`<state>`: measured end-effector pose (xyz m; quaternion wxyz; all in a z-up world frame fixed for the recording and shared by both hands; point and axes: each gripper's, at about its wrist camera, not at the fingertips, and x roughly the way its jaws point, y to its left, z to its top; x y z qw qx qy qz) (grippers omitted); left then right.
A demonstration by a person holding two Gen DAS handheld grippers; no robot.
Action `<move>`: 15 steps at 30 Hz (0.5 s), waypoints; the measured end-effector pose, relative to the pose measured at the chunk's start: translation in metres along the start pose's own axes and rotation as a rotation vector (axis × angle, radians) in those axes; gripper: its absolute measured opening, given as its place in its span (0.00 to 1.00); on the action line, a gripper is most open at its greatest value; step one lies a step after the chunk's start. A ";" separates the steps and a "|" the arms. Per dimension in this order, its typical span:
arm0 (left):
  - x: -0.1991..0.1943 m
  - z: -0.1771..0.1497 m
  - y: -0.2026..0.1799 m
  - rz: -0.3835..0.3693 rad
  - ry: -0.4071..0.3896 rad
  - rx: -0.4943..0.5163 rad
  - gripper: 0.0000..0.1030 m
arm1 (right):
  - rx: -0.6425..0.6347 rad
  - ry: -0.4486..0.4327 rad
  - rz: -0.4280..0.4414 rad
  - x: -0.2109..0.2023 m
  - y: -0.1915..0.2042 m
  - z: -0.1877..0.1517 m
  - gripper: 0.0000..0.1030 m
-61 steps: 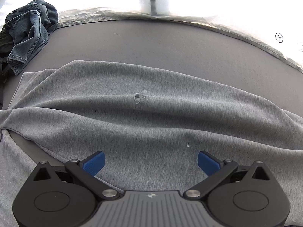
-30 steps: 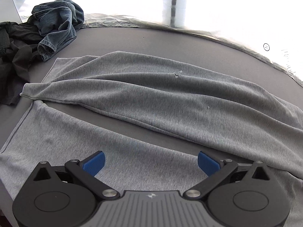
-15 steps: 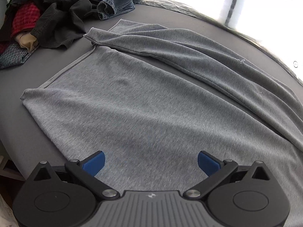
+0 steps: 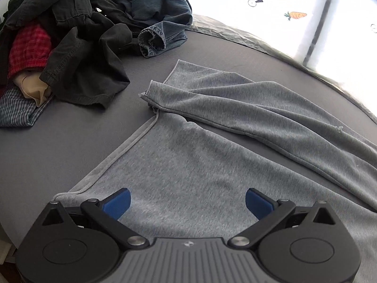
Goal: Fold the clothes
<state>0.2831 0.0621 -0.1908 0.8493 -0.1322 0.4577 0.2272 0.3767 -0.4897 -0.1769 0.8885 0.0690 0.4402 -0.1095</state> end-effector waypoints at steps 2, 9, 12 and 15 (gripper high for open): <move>0.010 0.019 0.016 -0.007 -0.015 0.007 0.99 | -0.024 -0.003 0.028 -0.001 0.037 -0.006 1.00; 0.057 0.087 0.055 -0.031 -0.048 0.038 0.95 | -0.018 -0.051 0.093 0.011 0.136 -0.010 1.00; 0.083 0.120 0.072 -0.058 -0.062 0.054 0.90 | -0.001 -0.098 0.087 0.023 0.165 -0.004 1.00; 0.114 0.152 0.078 -0.091 -0.056 0.084 0.77 | 0.006 -0.129 0.060 0.037 0.186 0.004 1.00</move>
